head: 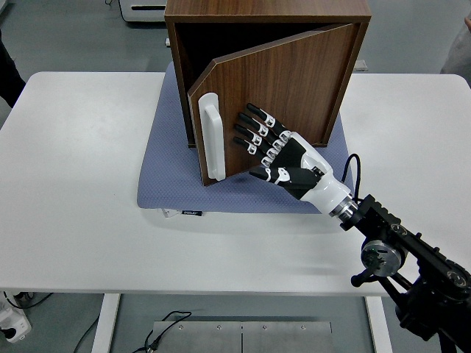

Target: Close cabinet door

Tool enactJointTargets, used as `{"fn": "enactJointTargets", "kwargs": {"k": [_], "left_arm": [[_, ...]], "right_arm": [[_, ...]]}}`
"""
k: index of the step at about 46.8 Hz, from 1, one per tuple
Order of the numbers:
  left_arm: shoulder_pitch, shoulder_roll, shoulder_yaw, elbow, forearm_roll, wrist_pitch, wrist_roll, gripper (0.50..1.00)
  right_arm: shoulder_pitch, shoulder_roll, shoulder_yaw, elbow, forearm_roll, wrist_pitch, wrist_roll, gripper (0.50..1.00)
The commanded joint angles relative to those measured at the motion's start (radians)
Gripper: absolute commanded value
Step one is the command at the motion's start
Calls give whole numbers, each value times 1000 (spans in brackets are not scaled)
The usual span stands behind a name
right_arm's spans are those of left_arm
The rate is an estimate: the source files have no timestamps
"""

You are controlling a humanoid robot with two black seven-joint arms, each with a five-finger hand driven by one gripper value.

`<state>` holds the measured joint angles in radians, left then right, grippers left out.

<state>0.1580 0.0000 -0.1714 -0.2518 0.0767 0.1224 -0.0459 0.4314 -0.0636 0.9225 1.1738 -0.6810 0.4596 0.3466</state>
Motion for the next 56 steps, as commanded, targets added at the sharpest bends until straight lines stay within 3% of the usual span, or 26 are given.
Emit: {"fn": "enactJointTargets", "kwargs": {"k": [1, 10, 23, 56], "left_arm": [[0, 0, 1, 0, 0, 0, 0, 1000], [0, 0, 0, 0, 0, 0, 0, 1000], [0, 0, 0, 0, 0, 0, 0, 1000], [0, 0, 0, 0, 0, 0, 0, 1000]], "right_arm": [[15, 18, -8, -17, 0, -13, 0, 1000], [61, 64, -20, -72, 0, -25, 0, 1000], [130, 64, -20, -134, 4, -59, 0, 1000], [240, 64, -19, -187, 11, -246, -17, 1000]]}}
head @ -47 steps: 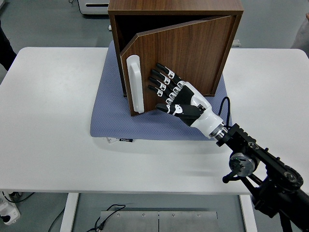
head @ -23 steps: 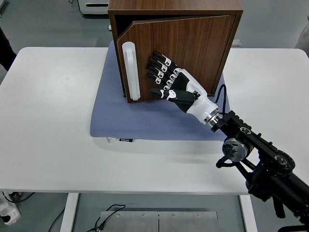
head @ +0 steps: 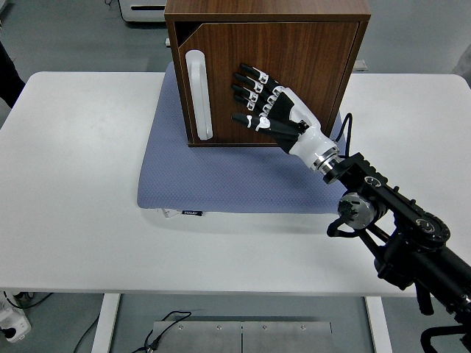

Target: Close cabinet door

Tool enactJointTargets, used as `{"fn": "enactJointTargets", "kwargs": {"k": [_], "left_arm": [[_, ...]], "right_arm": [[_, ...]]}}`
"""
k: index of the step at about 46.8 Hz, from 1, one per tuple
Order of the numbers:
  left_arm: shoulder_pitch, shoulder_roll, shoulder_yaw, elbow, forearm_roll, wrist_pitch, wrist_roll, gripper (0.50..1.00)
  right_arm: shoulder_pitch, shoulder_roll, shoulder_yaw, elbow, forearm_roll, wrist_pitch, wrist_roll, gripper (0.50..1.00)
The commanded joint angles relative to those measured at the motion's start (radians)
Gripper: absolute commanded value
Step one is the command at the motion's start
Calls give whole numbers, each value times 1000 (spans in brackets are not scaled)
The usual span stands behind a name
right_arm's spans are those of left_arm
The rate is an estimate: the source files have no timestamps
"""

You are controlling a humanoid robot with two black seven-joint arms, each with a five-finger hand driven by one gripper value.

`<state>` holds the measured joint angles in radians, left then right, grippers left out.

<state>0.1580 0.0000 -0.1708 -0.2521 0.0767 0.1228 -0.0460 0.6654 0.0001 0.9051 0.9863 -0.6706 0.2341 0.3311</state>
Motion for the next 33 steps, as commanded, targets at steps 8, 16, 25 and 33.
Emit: {"fn": "enactJointTargets", "kwargs": {"k": [8, 16, 25, 33], "left_arm": [[0, 0, -1, 0, 0, 0, 0, 1000], [0, 0, 0, 0, 0, 0, 0, 1000], [0, 0, -1, 0, 0, 0, 0, 1000], [0, 0, -1, 0, 0, 0, 0, 1000]], "right_arm": [[7, 0, -2, 2, 2, -29, -1, 1000], [-24, 0, -17, 9, 0, 36, 5, 1000], [-76, 0, -12, 23, 0, 174, 11, 1000], [-127, -28, -11, 100, 0, 206, 13, 1000]]}}
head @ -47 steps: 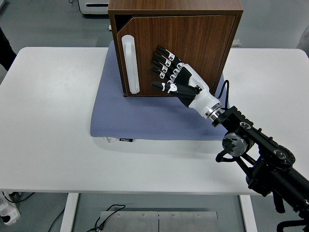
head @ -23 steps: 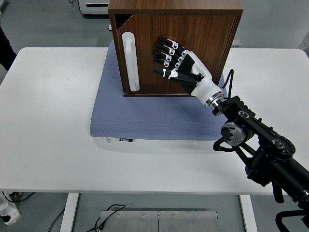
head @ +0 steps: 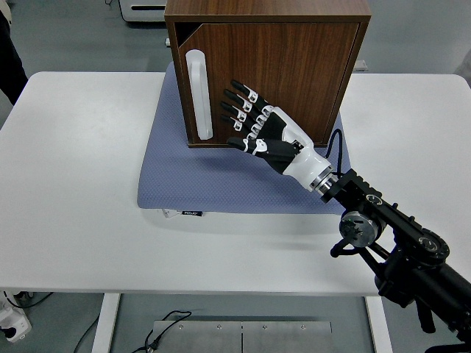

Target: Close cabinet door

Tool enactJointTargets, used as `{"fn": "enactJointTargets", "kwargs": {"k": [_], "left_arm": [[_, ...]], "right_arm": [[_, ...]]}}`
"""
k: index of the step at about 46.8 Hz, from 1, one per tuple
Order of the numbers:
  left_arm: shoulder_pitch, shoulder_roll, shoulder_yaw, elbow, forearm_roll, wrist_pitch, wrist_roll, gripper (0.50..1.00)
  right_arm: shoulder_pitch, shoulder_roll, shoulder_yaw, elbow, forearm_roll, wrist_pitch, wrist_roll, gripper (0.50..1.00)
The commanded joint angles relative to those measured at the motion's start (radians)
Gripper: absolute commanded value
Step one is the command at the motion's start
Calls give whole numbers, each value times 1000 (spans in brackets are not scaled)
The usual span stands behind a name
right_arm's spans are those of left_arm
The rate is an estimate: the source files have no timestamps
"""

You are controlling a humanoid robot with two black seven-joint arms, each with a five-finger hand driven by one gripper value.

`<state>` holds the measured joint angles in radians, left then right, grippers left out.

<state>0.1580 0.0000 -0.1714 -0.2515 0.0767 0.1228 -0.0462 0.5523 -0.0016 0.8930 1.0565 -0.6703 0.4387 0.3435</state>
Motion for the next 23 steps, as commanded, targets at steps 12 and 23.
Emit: {"fn": "enactJointTargets", "kwargs": {"k": [12, 23], "left_arm": [[0, 0, 0, 0, 0, 0, 0, 1000], [0, 0, 0, 0, 0, 0, 0, 1000]], "right_arm": [[-97, -175, 78, 108, 2, 8, 0, 1000], [-183, -270, 176, 163, 3, 28, -1, 1000]]}}
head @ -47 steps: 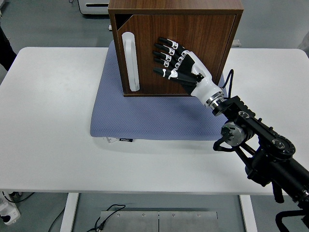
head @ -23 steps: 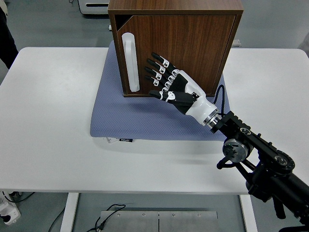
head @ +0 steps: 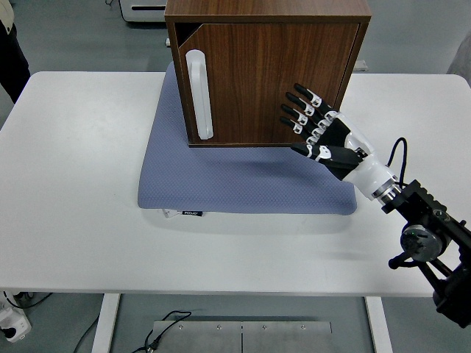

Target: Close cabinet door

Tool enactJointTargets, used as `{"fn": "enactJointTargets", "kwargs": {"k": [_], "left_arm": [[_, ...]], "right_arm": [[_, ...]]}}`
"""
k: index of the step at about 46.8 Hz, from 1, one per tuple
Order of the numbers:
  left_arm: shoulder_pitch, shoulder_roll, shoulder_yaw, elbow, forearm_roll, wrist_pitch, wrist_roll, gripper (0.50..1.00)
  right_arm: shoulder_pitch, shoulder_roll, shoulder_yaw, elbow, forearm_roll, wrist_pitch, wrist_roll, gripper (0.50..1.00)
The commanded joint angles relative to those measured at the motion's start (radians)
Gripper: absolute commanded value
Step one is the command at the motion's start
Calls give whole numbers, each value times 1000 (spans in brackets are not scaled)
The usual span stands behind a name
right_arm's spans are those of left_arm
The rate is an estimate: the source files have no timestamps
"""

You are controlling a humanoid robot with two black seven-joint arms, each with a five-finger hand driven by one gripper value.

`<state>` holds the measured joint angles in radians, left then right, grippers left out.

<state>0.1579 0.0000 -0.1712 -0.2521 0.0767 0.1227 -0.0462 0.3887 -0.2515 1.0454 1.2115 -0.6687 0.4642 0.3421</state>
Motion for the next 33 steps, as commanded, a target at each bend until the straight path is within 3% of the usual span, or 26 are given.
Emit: {"fn": "enactJointTargets", "kwargs": {"k": [1, 14, 23, 33], "left_arm": [[0, 0, -1, 1, 0, 0, 0, 1000], [0, 0, -1, 1, 0, 0, 0, 1000], [0, 0, 1, 1, 0, 0, 0, 1000], [0, 0, -1, 1, 0, 0, 0, 1000]], "right_arm": [[-25, -26, 33, 8, 1, 2, 0, 1000], [-80, -58, 174, -6, 38, 13, -3, 1000], [-73, -54, 231, -85, 107, -4, -3, 1000], [-8, 6, 260, -196, 173, -113, -2, 1000]]}}
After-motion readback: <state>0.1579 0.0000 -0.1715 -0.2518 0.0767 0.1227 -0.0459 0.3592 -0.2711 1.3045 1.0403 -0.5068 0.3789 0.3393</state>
